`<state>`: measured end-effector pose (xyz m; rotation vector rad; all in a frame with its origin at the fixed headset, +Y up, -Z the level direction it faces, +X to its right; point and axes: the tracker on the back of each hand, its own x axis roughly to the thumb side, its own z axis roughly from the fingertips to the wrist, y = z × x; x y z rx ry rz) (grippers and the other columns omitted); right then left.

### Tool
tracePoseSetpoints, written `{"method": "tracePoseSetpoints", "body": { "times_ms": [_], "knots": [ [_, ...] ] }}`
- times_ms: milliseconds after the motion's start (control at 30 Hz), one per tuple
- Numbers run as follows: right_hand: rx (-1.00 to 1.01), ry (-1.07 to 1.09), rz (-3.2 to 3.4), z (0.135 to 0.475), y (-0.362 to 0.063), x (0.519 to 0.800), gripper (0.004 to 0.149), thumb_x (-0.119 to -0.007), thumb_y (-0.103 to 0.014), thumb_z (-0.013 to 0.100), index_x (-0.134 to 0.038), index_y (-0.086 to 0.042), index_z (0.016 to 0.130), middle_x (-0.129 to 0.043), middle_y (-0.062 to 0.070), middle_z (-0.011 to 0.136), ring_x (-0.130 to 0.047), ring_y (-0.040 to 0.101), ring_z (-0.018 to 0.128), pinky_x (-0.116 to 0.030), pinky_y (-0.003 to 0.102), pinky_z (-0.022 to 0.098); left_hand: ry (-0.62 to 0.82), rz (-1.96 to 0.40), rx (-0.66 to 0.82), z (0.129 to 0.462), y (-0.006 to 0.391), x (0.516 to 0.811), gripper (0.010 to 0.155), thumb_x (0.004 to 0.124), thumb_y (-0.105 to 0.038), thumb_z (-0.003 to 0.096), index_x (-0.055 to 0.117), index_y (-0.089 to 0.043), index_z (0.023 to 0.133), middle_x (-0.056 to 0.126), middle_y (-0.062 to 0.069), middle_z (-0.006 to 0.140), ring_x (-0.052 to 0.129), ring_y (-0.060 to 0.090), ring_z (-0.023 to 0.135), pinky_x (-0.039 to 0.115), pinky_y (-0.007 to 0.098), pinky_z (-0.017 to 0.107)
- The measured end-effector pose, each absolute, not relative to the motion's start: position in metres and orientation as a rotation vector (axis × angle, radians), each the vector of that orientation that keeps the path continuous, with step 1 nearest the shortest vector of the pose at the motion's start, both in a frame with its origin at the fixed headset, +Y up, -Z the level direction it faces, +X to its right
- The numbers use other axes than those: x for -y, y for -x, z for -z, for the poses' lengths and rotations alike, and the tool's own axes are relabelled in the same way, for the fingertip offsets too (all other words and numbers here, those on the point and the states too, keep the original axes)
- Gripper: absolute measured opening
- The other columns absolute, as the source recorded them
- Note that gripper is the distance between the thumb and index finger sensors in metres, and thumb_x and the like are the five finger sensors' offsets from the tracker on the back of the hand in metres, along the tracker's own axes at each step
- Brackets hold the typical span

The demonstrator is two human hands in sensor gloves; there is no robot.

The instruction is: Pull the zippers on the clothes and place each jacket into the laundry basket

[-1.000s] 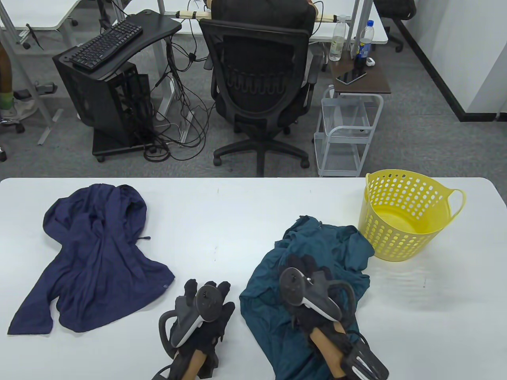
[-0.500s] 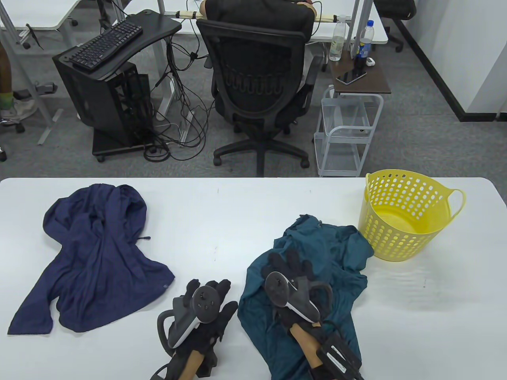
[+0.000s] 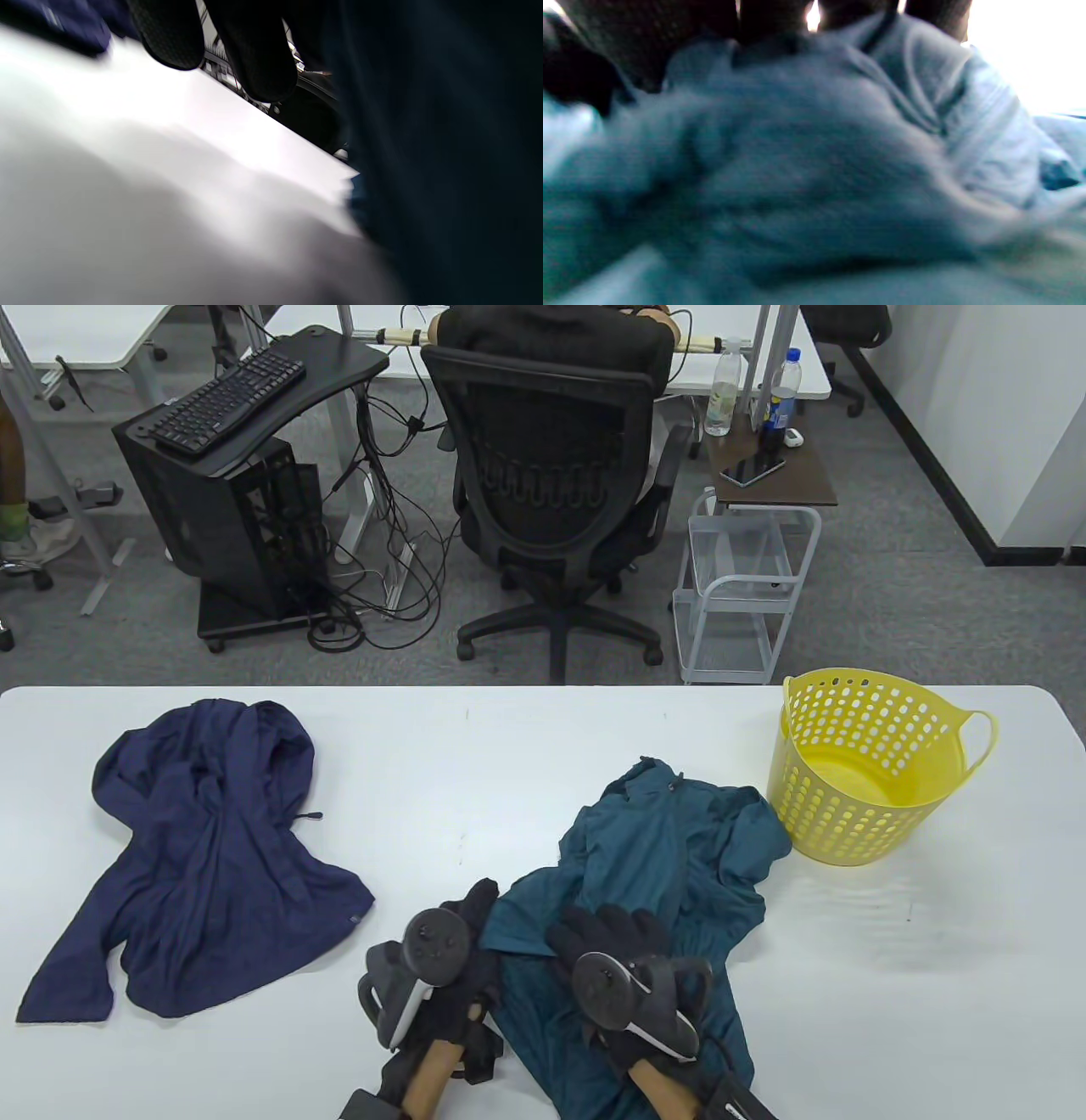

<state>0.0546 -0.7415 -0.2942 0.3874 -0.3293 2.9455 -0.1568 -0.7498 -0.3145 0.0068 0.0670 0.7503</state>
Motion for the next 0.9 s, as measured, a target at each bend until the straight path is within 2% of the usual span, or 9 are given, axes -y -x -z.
{"method": "tracePoseSetpoints", "body": {
  "times_ms": [67,133,267,367,467,533,600,733,900],
  "knots": [
    [0.286,-0.378,-2.969,0.296,-0.047,0.745,0.042,-0.086,-0.049,0.044,-0.091,-0.035,0.083,-0.1,-0.007,0.089,-0.099,0.027,0.08,-0.067,0.058,0.066,0.052,-0.931,-0.029,0.317,0.159,0.755,0.051,0.062,-0.04,0.0465,0.063,-0.041,0.098,0.069,-0.009,0.105,0.094,0.018,0.086,0.074,0.049,0.067],
    [0.216,-0.358,-3.052,0.298,-0.043,0.749,0.05,-0.086,-0.053,0.043,-0.083,-0.036,0.09,-0.097,-0.008,0.093,-0.098,0.026,0.08,-0.066,0.057,0.068,0.123,-1.027,0.025,0.319,0.161,0.759,0.052,0.061,-0.039,0.0473,0.059,-0.041,0.1,0.068,-0.006,0.108,0.101,0.012,0.076,0.078,0.046,0.065],
    [0.146,-0.27,-3.088,0.306,-0.051,0.759,0.054,-0.084,-0.052,0.045,-0.079,-0.034,0.095,-0.096,-0.006,0.095,-0.099,0.024,0.079,-0.068,0.054,0.066,0.065,-1.011,-0.036,0.318,0.17,0.755,0.048,0.068,-0.037,0.0456,0.072,-0.046,0.093,0.09,-0.013,0.085,0.102,-0.001,0.031,0.09,0.036,0.045],
    [0.066,-0.208,-3.032,0.312,-0.063,0.763,0.048,-0.08,-0.049,0.048,-0.08,-0.035,0.094,-0.095,-0.008,0.095,-0.097,0.023,0.081,-0.07,0.053,0.065,-0.048,-0.737,-0.004,0.316,0.169,0.744,0.047,0.071,-0.035,0.0439,0.077,-0.044,0.09,0.095,-0.01,0.074,0.095,0.0,0.016,0.091,0.035,0.033],
    [0.001,-0.149,-3.028,0.316,-0.072,0.767,0.045,-0.079,-0.048,0.048,-0.084,-0.036,0.091,-0.096,-0.008,0.094,-0.097,0.023,0.082,-0.07,0.052,0.065,-0.128,-0.318,0.089,0.314,0.157,0.735,0.048,0.072,-0.04,0.0431,0.076,-0.044,0.091,0.095,-0.012,0.071,0.093,-0.001,0.016,0.091,0.034,0.032],
    [0.01,-0.108,-3.029,0.319,-0.08,0.768,0.044,-0.079,-0.048,0.048,-0.083,-0.036,0.091,-0.095,-0.008,0.095,-0.096,0.023,0.083,-0.07,0.052,0.065,-0.078,-0.019,0.137,0.312,0.147,0.734,0.06,0.076,-0.055,0.0369,0.068,-0.044,0.096,0.09,-0.015,0.076,0.092,-0.002,0.022,0.09,0.035,0.035],
    [-0.01,-0.081,-3.005,0.321,-0.087,0.768,0.044,-0.078,-0.049,0.049,-0.083,-0.037,0.091,-0.094,-0.009,0.096,-0.095,0.022,0.084,-0.07,0.052,0.066,0.09,0.033,0.141,0.311,0.143,0.738,0.073,0.079,-0.061,0.0319,0.059,-0.047,0.1,0.082,-0.013,0.086,0.09,0.0,0.031,0.087,0.038,0.041],
    [-0.051,-0.08,-2.965,0.323,-0.098,0.768,0.043,-0.079,-0.048,0.048,-0.084,-0.038,0.09,-0.093,-0.01,0.096,-0.093,0.023,0.086,-0.068,0.052,0.067,0.191,0.133,0.115,0.307,0.141,0.743,0.087,0.088,-0.059,0.0255,0.053,-0.043,0.103,0.077,-0.011,0.091,0.089,0.004,0.037,0.084,0.042,0.044],
    [-0.055,-0.128,-2.986,0.321,-0.101,0.77,0.042,-0.081,-0.049,0.047,-0.086,-0.041,0.088,-0.09,-0.011,0.099,-0.091,0.022,0.088,-0.067,0.053,0.067,0.109,0.259,-0.062,0.303,0.154,0.731,0.072,0.086,-0.048,0.0352,0.059,-0.042,0.101,0.078,-0.012,0.092,0.089,0.003,0.04,0.083,0.041,0.046]
  ]
}}
